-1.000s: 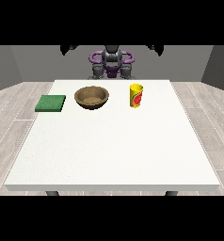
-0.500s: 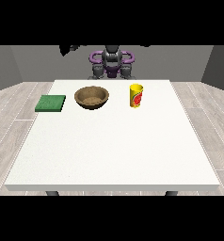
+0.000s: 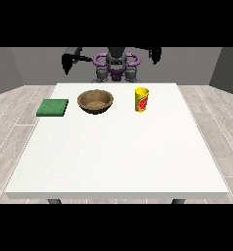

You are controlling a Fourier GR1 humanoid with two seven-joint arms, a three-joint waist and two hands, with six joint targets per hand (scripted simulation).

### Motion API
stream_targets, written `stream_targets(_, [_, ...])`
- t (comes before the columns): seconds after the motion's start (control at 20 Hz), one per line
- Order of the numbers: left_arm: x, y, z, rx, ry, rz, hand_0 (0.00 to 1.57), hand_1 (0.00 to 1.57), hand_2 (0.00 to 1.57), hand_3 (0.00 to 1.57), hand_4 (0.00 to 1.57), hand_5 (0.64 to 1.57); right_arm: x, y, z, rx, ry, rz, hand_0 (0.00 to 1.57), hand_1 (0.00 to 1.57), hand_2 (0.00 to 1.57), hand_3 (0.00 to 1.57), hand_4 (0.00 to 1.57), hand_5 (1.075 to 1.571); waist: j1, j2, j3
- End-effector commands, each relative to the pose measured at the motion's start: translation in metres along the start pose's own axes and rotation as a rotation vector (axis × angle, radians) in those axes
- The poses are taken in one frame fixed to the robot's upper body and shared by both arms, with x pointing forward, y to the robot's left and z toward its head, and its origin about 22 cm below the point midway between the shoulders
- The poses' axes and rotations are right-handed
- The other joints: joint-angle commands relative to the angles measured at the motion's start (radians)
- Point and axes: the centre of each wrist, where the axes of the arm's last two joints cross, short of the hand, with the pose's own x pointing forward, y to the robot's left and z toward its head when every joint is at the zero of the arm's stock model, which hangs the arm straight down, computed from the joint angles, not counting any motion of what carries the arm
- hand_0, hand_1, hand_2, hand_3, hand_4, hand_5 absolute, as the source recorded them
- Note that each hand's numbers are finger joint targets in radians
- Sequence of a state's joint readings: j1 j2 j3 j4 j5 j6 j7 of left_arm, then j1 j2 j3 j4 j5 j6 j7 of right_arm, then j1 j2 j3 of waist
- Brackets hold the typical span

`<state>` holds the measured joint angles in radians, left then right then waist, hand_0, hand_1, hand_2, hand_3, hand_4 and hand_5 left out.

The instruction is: Pick the cup and pour the ball into the bowl, then pick the bowl and place it on the pad

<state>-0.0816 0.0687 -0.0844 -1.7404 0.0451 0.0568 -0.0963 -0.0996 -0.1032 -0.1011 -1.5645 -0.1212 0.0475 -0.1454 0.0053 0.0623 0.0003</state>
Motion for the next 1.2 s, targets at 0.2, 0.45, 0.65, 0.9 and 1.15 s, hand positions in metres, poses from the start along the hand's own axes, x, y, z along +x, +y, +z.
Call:
stream_targets(0.2, [-0.029, 0.036, -0.035, 0.049, -0.073, -0.089, 0.0, 0.0, 0.0, 0.0, 0.0, 1.252, 0.007, -0.012, -0.033, 0.056, -0.089, 0.0, 0.0, 0.0, 0.0, 0.0, 0.0, 1.561, -0.04, 0.13, -0.0005])
stream_targets(0.45, [-0.048, 0.044, -0.051, 0.059, -0.068, -0.103, 0.0, 0.0, 0.0, 0.0, 0.0, 1.245, 0.008, -0.029, -0.047, 0.034, -0.107, 0.008, 0.0, 0.0, 0.0, 0.0, 0.0, 1.561, -0.062, 0.137, -0.0005])
stream_targets(0.65, [-0.069, 0.021, -0.048, 0.088, -0.079, -0.155, 0.0, 0.0, 0.0, 0.0, 0.0, 1.236, -0.004, -0.04, -0.045, 0.067, -0.076, 0.02, 0.0, 0.0, 0.0, 0.0, 0.0, 1.562, -0.08, 0.137, -0.0005])
stream_targets(0.9, [-0.101, 0.023, -0.034, 0.119, -0.065, -0.142, 0.0, 0.0, 0.0, 0.0, 0.0, 1.238, -0.018, -0.058, -0.036, 0.045, -0.103, -0.009, 0.0, 0.0, 0.0, 0.0, 0.0, 1.563, -0.091, 0.152, -0.0005])
stream_targets(1.15, [-0.119, 0.035, -0.045, 0.17, -0.117, -0.135, 0.0, 0.0, 0.0, 0.0, 0.0, 1.271, 0.0, -0.063, -0.047, 0.102, -0.133, -0.001, 0.0, 0.0, 0.0, 0.0, 0.0, 1.559, -0.141, 0.214, -0.001])
